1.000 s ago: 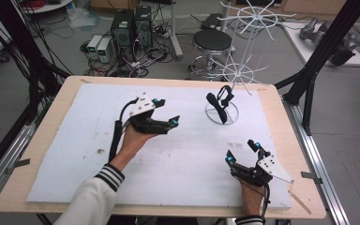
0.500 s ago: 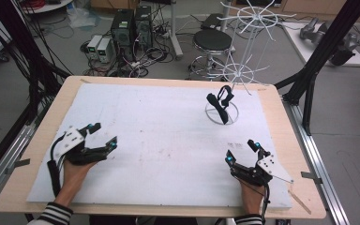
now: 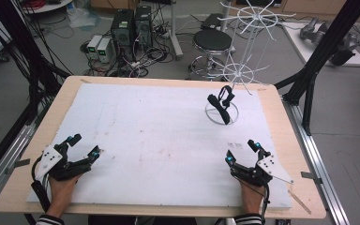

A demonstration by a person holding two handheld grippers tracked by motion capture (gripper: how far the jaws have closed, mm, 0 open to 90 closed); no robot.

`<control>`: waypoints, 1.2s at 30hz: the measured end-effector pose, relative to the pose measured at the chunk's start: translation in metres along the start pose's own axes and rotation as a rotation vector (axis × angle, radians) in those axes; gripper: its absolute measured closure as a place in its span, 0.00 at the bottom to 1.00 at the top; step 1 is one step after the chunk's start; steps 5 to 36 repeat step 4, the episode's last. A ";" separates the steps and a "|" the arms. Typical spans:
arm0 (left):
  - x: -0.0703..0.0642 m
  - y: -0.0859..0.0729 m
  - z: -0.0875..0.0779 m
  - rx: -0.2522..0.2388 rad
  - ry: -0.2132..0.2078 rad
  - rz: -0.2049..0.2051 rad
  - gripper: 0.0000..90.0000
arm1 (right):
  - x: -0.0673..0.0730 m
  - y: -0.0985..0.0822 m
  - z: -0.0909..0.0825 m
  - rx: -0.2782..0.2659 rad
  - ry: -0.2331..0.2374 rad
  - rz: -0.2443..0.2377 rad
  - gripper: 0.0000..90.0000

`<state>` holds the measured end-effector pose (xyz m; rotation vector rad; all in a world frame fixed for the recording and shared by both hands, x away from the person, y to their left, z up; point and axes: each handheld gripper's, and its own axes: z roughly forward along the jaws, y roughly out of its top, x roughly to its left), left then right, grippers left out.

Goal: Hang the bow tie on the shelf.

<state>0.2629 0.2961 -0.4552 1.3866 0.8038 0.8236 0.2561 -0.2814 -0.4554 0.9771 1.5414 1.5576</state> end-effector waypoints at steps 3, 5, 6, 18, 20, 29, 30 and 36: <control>0.000 0.000 0.000 -0.002 0.002 0.001 0.18 | 0.000 0.000 0.000 0.002 -0.001 0.004 0.12; 0.000 0.000 0.000 -0.001 0.003 0.000 0.18 | 0.000 0.000 0.000 0.001 -0.002 0.002 0.12; 0.000 0.000 0.000 -0.001 0.003 0.000 0.18 | 0.000 0.000 0.000 0.001 -0.002 0.002 0.12; 0.000 0.000 0.000 -0.001 0.003 0.000 0.18 | 0.000 0.000 0.000 0.001 -0.002 0.002 0.12; 0.000 0.000 0.000 -0.001 0.003 0.000 0.18 | 0.000 0.000 0.000 0.001 -0.002 0.002 0.12; 0.000 0.000 0.000 -0.001 0.003 0.000 0.18 | 0.000 0.000 0.000 0.001 -0.002 0.002 0.12; 0.000 0.000 0.000 -0.001 0.003 0.000 0.18 | 0.000 0.000 0.000 0.001 -0.002 0.002 0.12; 0.000 0.000 0.000 -0.001 0.003 0.000 0.18 | 0.000 0.000 0.000 0.001 -0.002 0.002 0.12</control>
